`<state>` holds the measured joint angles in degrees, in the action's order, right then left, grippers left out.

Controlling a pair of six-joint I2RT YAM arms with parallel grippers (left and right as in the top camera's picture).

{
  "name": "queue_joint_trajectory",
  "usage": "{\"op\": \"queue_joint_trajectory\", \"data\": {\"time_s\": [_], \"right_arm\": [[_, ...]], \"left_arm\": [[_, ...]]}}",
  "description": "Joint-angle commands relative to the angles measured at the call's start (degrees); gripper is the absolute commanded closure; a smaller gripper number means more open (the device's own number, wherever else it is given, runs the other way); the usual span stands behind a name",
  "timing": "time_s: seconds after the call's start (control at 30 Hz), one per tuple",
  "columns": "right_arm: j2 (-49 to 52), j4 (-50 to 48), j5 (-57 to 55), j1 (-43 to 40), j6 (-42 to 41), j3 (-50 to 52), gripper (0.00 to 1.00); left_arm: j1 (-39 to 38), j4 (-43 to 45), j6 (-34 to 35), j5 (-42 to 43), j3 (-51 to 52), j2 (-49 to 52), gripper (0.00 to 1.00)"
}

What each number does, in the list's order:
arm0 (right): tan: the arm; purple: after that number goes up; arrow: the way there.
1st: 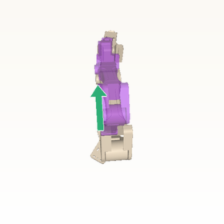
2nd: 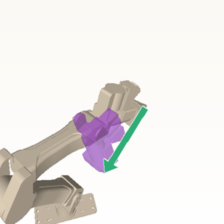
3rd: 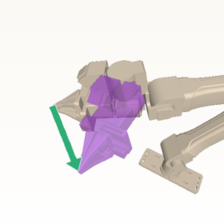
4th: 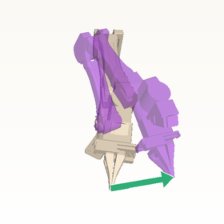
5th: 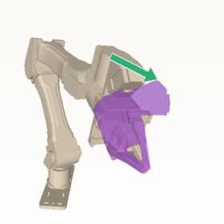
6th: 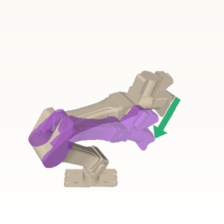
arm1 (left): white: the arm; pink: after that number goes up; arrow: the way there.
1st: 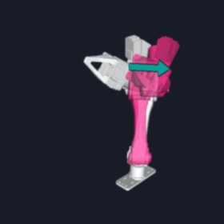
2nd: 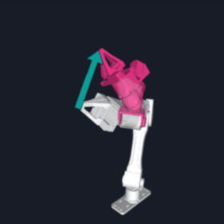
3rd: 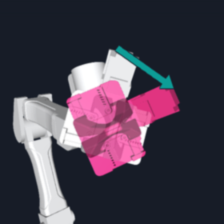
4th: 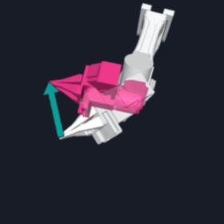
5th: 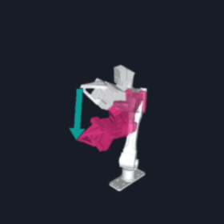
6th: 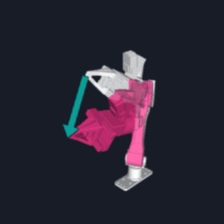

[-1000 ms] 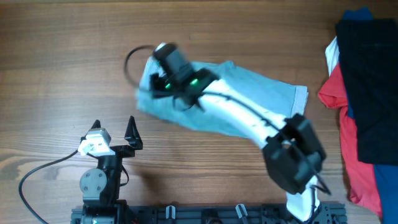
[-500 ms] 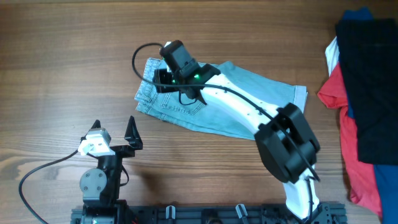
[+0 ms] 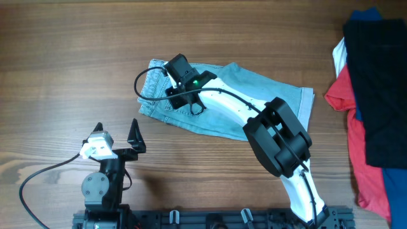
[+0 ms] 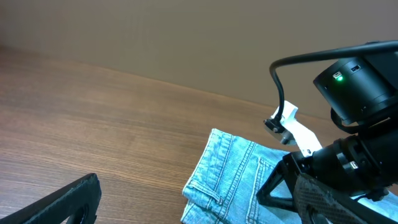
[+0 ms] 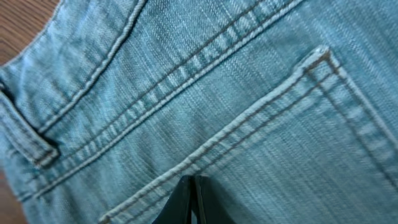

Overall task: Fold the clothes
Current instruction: 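Pull the denim shorts left onto the table and lay them flat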

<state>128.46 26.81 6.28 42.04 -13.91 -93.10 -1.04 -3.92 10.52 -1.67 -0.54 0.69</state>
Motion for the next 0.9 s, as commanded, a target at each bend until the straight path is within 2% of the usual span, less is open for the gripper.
{"op": "queue_joint_trajectory", "data": {"time_s": [0.0,0.13,0.27,0.4,0.47,0.53,0.57,0.6,0.63,0.7,0.77,0.87], "right_arm": [[3.63,0.37,12.15,0.66,-5.66,-0.20,0.96],[9.03,1.60,23.43,3.43,-12.24,-0.15,0.96],[8.98,3.37,24.44,6.69,-15.65,-0.17,0.96],[6.29,6.86,21.46,8.22,-19.71,-0.20,0.96],[-0.35,8.74,10.93,7.91,-19.50,-0.20,0.96],[-5.25,10.40,4.72,7.30,-18.80,-0.20,0.83],[-9.68,12.07,1.20,6.38,-16.83,-0.20,0.37],[-14.10,14.69,-1.81,4.92,-16.09,-0.20,0.18],[-17.51,17.18,-3.63,3.28,-16.06,-0.20,0.10],[-24.28,22.03,-3.69,-1.25,-13.44,-0.20,0.06],[-29.77,30.18,-3.93,-7.39,-7.32,-0.20,0.04],[-31.26,42.88,-3.93,-17.81,-0.83,-0.09,0.02]], "left_arm": [[-0.24,-0.02,-1.14,-0.35,0.22,-0.52,0.00],[-0.24,-0.04,-1.14,-0.35,0.22,-0.52,0.00],[-0.24,-0.02,-1.14,-0.35,0.22,-0.52,0.00],[-0.24,-0.02,-1.11,-0.35,0.22,-0.52,0.00],[-0.24,-0.02,-1.14,-0.35,0.22,-0.52,0.00],[-0.24,-0.02,-1.14,-0.35,0.22,-0.52,0.00],[-0.24,-0.02,-1.14,-0.35,0.22,-0.52,0.00],[-0.24,-0.02,-1.14,-0.35,0.22,-0.52,0.00],[-0.24,-0.02,-1.14,-0.35,0.22,-0.52,0.00],[-0.24,-0.02,-1.14,-0.35,0.22,-0.52,0.00],[-0.24,-0.02,-1.14,-0.35,0.22,-0.52,0.00],[-0.24,-0.02,-1.14,-0.35,0.22,-0.52,0.00]]}}
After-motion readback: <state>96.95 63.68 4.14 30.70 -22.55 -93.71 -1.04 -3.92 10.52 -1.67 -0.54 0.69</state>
